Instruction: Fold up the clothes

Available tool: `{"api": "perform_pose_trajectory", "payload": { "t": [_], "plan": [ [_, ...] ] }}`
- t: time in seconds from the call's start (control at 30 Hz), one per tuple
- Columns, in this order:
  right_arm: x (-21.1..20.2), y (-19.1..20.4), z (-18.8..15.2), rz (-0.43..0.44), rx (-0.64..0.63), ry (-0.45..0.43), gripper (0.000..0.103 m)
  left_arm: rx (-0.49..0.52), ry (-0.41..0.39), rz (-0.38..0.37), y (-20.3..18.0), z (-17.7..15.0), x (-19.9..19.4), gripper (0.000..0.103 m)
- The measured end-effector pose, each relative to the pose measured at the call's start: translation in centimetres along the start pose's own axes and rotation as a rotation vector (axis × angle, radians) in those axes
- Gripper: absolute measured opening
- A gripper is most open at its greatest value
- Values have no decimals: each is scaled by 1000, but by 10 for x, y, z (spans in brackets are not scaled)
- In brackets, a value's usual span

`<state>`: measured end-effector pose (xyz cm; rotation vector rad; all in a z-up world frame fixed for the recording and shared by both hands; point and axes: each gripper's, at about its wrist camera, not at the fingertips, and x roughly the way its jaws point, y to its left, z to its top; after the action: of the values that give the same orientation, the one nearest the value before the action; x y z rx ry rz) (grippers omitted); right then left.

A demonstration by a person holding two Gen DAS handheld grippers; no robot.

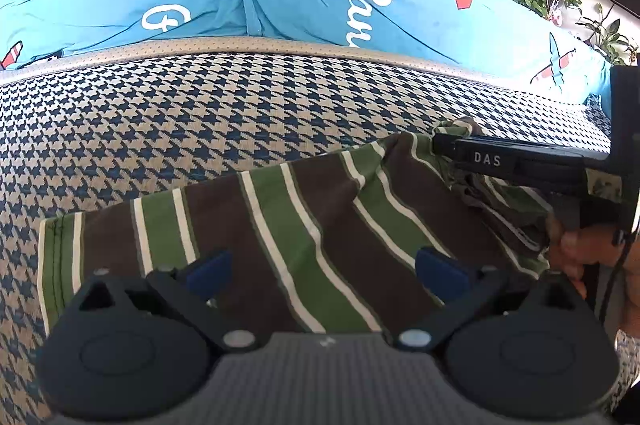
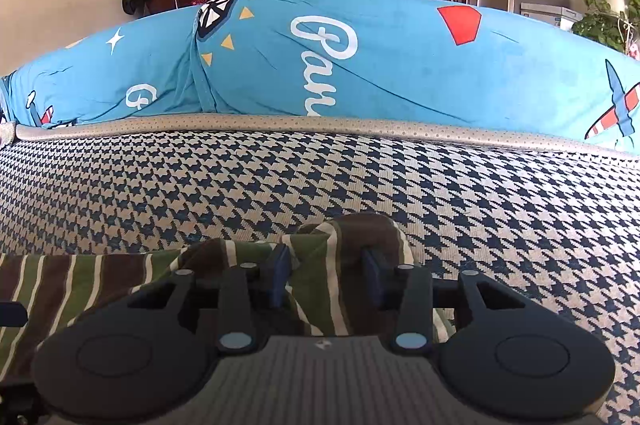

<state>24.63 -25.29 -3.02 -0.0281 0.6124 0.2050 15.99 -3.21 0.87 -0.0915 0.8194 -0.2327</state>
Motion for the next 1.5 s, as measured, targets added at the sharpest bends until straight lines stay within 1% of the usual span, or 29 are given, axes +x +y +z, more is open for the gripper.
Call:
{"api": "perform_pose_trajectory", "payload": {
  "t": [0.07,0.17,0.27,0.37,0.47,0.57,0.73,0.8,0.93,1.0,1.07,1.17,1.27,1.4,1.5],
  "plan": [
    [2,2,-1,4,-2,0,58,-6,4,0,1,1,1,103],
    [-2,9,1,-6,-49,-1,60,-14,11,1,2,1,3,103],
    [-15,3,9,21,-5,-20,59,-17,17,6,3,2,4,103],
    [-41,-6,19,38,45,-65,59,-12,13,9,3,2,4,103],
    [-67,-18,25,9,77,-96,59,-11,8,16,5,2,2,103],
    [-93,-33,25,-39,139,-108,59,-12,6,22,7,2,1,103],
    [-115,-50,8,-149,191,-73,59,-9,-1,26,8,1,-1,103],
    [-117,-50,2,-181,182,-49,59,-1,-4,30,8,0,-2,103],
    [-115,-46,-7,-216,143,-34,60,10,-6,39,8,-1,-4,103],
    [-114,-45,-11,-227,147,-15,60,9,-7,43,10,-2,-5,103],
    [-112,-42,-15,-223,140,1,60,-1,-7,45,12,-1,-6,103],
    [-105,-33,-23,-228,102,36,66,-12,-6,50,15,-1,-6,103],
    [-99,-24,-35,-221,79,83,66,-20,-8,51,17,-1,-7,103],
    [-98,-18,-47,-233,92,85,66,-31,-12,52,19,-1,-10,103],
    [-98,-14,-51,-246,84,70,66,-45,-9,51,22,-2,-11,103]
  ]
}}
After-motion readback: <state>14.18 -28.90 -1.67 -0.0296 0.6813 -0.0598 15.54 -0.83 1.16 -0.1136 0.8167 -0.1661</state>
